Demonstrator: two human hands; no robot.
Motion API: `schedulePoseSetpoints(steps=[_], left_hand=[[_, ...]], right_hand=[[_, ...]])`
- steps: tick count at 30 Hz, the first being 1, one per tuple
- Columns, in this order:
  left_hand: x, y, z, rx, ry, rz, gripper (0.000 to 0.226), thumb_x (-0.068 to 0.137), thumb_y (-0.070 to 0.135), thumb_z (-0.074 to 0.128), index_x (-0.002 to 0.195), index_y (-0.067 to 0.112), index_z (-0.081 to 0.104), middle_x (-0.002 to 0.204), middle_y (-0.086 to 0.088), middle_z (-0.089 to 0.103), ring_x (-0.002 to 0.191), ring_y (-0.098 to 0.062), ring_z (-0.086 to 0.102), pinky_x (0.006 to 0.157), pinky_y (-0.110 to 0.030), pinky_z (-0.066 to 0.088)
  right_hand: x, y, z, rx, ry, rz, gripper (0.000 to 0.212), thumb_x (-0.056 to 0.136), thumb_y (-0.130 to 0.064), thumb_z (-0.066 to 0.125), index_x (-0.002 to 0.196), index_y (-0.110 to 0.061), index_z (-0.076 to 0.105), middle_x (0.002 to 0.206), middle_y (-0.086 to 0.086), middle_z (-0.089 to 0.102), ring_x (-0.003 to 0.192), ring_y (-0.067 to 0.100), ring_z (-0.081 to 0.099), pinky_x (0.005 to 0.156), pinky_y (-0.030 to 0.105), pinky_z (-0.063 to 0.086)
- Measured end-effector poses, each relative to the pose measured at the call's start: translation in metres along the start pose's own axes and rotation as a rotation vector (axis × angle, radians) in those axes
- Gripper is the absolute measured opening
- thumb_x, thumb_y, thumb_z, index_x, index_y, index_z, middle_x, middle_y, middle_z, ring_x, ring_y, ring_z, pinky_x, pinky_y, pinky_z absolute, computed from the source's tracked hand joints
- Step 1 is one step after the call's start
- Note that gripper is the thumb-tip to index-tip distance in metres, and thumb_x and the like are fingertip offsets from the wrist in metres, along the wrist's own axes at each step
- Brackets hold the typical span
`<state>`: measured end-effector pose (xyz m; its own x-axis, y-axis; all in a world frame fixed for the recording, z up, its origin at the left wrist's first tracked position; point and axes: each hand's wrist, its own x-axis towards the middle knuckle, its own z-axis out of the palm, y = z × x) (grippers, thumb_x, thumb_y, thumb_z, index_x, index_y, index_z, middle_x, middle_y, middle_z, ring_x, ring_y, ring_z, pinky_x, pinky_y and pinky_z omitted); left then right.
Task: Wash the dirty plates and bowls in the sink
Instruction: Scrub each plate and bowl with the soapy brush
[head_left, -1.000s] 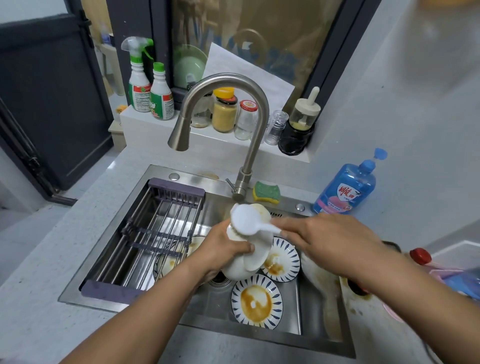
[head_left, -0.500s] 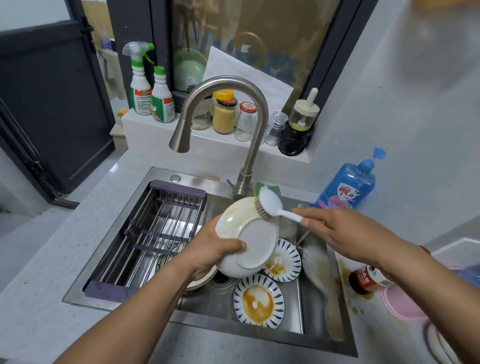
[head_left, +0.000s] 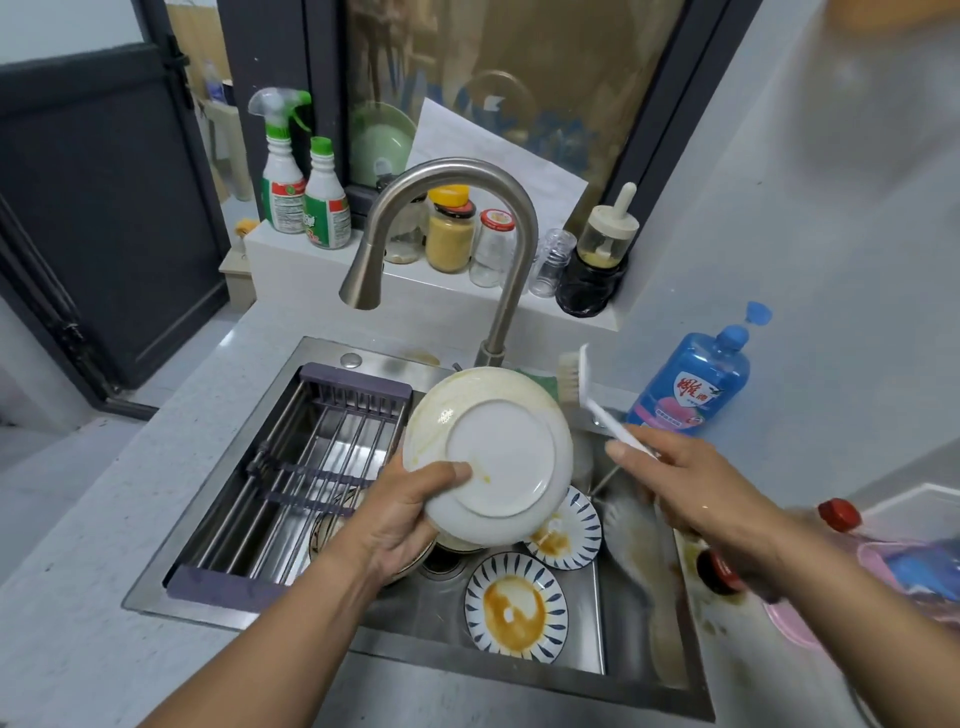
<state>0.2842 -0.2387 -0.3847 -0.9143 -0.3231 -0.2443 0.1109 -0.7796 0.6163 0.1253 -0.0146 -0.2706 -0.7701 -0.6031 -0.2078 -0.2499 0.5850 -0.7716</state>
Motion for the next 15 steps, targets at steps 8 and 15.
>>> schedulePoseSetpoints(steps=[8,15], left_hand=[[-0.004,-0.002,0.013,-0.047,-0.114,-0.065,0.081,0.059,0.005,0.093,0.132,-0.003,0.06,0.128,-0.028,0.066,0.117,-0.038,0.067,0.088,-0.044,0.059],[0.008,0.045,0.02,0.727,-0.138,0.004,0.061,0.069,0.0,0.09,0.123,0.013,0.065,0.115,-0.014,0.075,0.106,-0.034,0.072,0.09,-0.051,0.059]], right_hand=[[0.011,-0.013,0.03,0.185,-0.009,-0.016,0.046,0.076,-0.032,0.088,0.118,-0.03,0.07,0.083,-0.002,0.074,0.056,0.008,0.064,0.05,0.022,0.049],[0.016,-0.032,0.011,-0.14,-0.149,-0.161,0.058,0.076,-0.027,0.089,0.126,-0.043,0.065,0.102,-0.014,0.075,0.092,0.009,0.072,0.084,0.038,0.062]])
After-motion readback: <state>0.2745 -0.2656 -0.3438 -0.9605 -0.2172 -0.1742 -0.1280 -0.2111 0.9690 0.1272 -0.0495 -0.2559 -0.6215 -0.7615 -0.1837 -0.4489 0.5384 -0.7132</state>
